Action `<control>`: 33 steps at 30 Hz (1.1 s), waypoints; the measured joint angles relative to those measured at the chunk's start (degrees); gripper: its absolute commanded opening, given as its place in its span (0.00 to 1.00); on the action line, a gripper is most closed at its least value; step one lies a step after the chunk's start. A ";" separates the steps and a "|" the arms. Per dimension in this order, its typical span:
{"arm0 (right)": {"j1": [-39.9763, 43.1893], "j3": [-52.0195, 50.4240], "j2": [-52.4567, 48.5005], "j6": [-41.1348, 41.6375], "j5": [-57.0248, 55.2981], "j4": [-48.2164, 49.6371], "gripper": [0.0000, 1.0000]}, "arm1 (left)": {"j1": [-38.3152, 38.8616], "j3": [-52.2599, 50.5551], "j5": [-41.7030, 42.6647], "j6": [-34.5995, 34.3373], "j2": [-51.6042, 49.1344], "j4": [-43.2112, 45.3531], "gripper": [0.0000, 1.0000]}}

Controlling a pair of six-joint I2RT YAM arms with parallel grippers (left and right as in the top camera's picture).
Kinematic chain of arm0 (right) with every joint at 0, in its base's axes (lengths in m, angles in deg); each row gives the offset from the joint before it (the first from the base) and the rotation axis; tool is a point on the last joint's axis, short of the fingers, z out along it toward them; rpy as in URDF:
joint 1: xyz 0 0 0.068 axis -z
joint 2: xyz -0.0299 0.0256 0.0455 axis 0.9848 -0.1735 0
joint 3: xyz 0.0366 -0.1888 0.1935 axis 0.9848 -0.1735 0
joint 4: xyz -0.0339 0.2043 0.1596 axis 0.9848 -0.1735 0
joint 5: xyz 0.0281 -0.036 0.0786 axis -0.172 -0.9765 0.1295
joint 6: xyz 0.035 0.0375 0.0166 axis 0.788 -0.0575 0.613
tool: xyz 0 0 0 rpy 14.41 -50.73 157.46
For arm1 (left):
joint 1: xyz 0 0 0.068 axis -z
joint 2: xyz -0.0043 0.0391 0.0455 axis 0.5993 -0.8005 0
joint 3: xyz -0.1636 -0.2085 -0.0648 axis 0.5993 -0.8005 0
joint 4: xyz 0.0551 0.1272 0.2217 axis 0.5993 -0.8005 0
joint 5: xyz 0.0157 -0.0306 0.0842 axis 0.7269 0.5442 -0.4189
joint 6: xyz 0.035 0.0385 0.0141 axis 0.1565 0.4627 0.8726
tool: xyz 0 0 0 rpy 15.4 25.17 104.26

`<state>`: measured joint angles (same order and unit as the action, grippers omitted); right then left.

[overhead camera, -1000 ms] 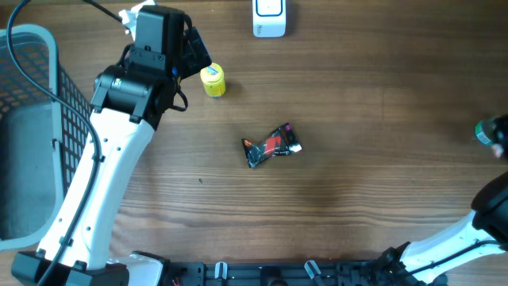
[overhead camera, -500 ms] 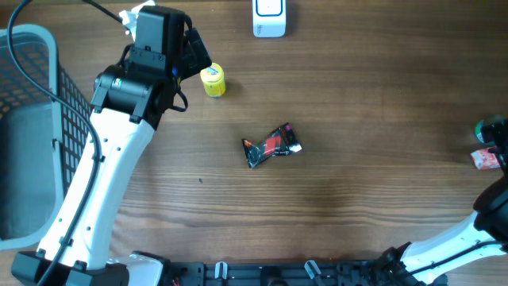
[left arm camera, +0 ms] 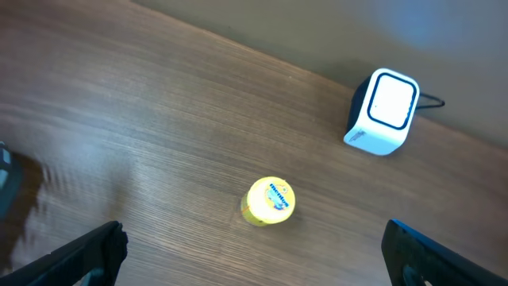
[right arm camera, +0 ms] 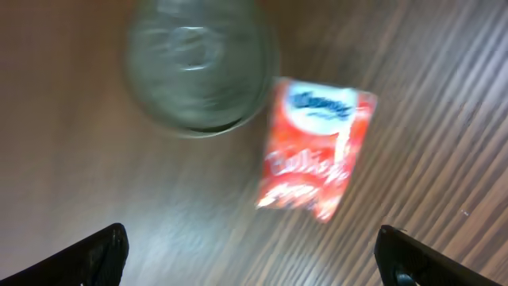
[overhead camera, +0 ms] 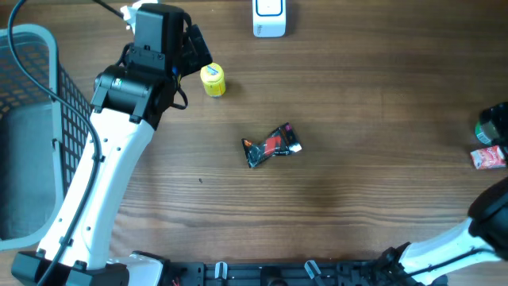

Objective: Scan the item barcode
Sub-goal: 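Swing the right gripper back over the yellow can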

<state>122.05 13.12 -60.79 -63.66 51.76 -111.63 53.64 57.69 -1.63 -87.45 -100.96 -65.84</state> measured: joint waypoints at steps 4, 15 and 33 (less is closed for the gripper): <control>-5.09 0.33 5.57 -4.50 5.86 1.29 1.00 | -1.14 0.00 0.20 1.51 0.00 0.79 1.00; -34.58 0.85 7.96 -7.98 11.96 6.27 1.00 | -3.02 -0.26 0.13 4.24 9.79 4.09 1.00; -66.64 10.49 1.75 13.16 11.72 18.84 1.00 | -3.02 -0.20 -14.10 6.64 29.31 -3.17 1.00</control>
<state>55.41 23.62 -59.04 -50.50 63.47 -92.79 50.63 57.49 -15.73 -80.81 -71.65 -69.01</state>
